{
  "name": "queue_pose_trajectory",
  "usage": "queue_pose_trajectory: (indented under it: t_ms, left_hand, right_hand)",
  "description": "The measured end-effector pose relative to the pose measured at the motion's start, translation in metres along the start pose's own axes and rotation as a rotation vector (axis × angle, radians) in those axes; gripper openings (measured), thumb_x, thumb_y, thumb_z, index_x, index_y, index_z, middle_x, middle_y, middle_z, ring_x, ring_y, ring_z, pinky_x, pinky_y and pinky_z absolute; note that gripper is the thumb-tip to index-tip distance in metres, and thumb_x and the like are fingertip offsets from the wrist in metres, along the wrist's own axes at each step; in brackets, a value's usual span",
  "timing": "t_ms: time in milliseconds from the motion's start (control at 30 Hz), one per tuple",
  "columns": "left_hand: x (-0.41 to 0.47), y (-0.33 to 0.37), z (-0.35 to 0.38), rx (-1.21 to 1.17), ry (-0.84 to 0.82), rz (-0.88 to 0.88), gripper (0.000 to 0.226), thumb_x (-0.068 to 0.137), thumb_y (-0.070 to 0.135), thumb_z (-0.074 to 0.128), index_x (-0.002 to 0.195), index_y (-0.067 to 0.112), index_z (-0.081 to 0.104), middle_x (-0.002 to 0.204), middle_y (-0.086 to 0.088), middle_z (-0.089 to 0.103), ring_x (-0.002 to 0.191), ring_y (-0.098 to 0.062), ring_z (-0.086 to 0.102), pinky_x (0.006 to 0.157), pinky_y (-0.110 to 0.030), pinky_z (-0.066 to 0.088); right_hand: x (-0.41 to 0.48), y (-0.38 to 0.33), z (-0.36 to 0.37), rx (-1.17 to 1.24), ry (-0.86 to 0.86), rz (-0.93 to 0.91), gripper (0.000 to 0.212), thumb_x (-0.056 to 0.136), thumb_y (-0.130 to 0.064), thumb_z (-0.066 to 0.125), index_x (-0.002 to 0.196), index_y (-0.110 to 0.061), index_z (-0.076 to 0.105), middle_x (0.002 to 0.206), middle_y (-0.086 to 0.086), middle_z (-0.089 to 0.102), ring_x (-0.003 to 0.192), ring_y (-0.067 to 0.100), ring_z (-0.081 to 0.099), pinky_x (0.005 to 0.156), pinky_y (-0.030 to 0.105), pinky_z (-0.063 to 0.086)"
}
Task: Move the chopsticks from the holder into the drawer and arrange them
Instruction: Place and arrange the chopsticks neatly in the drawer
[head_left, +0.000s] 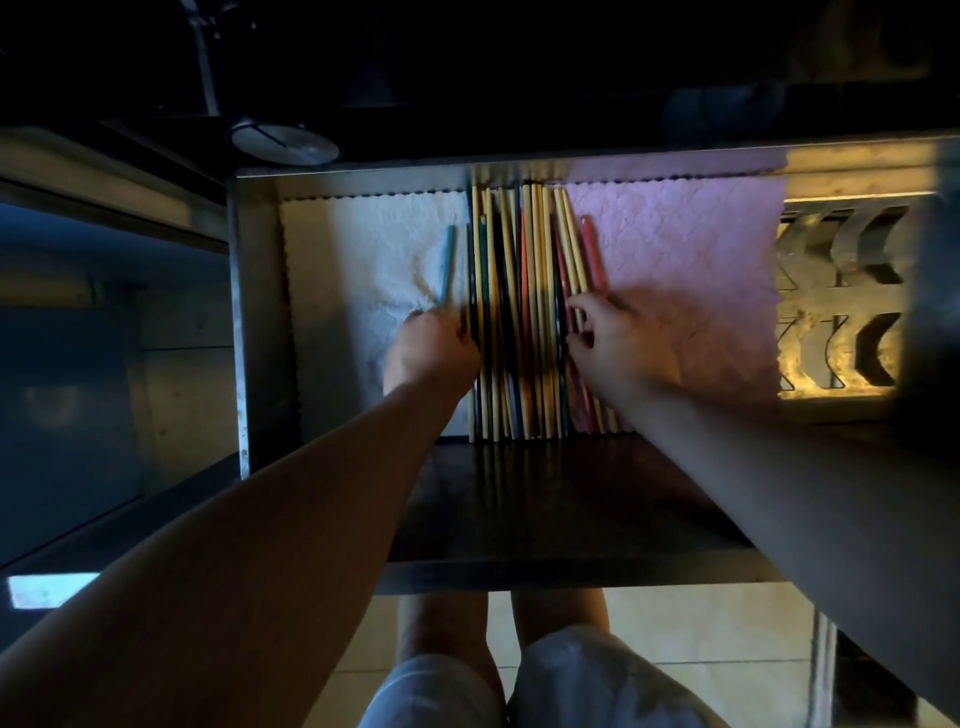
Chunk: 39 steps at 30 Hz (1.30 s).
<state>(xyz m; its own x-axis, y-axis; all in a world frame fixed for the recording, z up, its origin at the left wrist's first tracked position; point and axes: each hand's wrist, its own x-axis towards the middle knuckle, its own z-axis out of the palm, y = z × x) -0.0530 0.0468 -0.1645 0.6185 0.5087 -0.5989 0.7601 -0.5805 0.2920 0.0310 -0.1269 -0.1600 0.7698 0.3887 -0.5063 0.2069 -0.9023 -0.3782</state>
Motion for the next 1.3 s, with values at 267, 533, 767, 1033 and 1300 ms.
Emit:
queue_pose_trajectory:
  t_ms: [267,533,767,1033,1300]
  left_hand:
    - [0.002,0.003,-0.005,0.076,-0.066,-0.016,0.016,0.085,0.024,0.058,0.095,0.019,0.069,0.08,-0.001,0.063,0.066,-0.018,0.06,0.053,-0.028,0.044]
    - [0.006,0.011,-0.004,0.055,-0.151,-0.15,0.018,0.084,0.028,0.059,0.092,0.015,0.068,0.073,-0.002,0.06,0.065,-0.02,0.058,0.056,-0.029,0.045]
    - [0.003,0.009,-0.007,-0.118,-0.072,-0.115,0.02,0.093,0.026,0.045,0.086,0.015,0.06,0.073,0.0,0.056,0.061,-0.014,0.05,0.048,-0.025,0.034]
    - [-0.001,0.02,0.002,-0.561,-0.032,-0.299,0.015,0.09,0.011,0.047,0.082,0.015,0.058,0.073,-0.003,0.06,0.063,-0.018,0.054,0.046,-0.023,0.034]
    - [-0.001,0.031,0.01,-0.673,0.022,-0.294,0.006,0.089,0.018,0.066,0.088,0.023,0.067,0.076,0.005,0.066,0.065,-0.012,0.06,0.051,-0.02,0.042]
  right_hand:
    - [0.016,-0.006,0.004,-0.007,0.086,0.041,0.032,0.094,-0.028,0.053,0.126,-0.021,0.051,0.115,0.007,0.064,0.099,0.026,0.065,0.073,0.029,0.047]
    - [0.028,-0.011,-0.002,-0.026,0.135,0.061,0.036,0.093,-0.026,0.057,0.125,-0.016,0.047,0.11,0.01,0.063,0.095,0.027,0.064,0.073,0.033,0.049]
    - [0.035,-0.015,-0.005,-0.141,0.1,0.098,0.035,0.094,-0.033,0.056,0.121,-0.012,0.053,0.106,0.009,0.063,0.093,0.024,0.064,0.07,0.03,0.05]
    - [0.05,-0.024,-0.001,0.049,0.037,0.294,0.028,0.085,-0.034,0.064,0.102,-0.012,0.064,0.094,0.008,0.067,0.085,0.025,0.066,0.075,0.041,0.058]
    - [0.037,-0.025,-0.023,0.176,0.096,0.26,0.019,0.087,-0.026,0.054,0.085,-0.008,0.061,0.075,0.005,0.06,0.07,0.022,0.059,0.057,0.025,0.043]
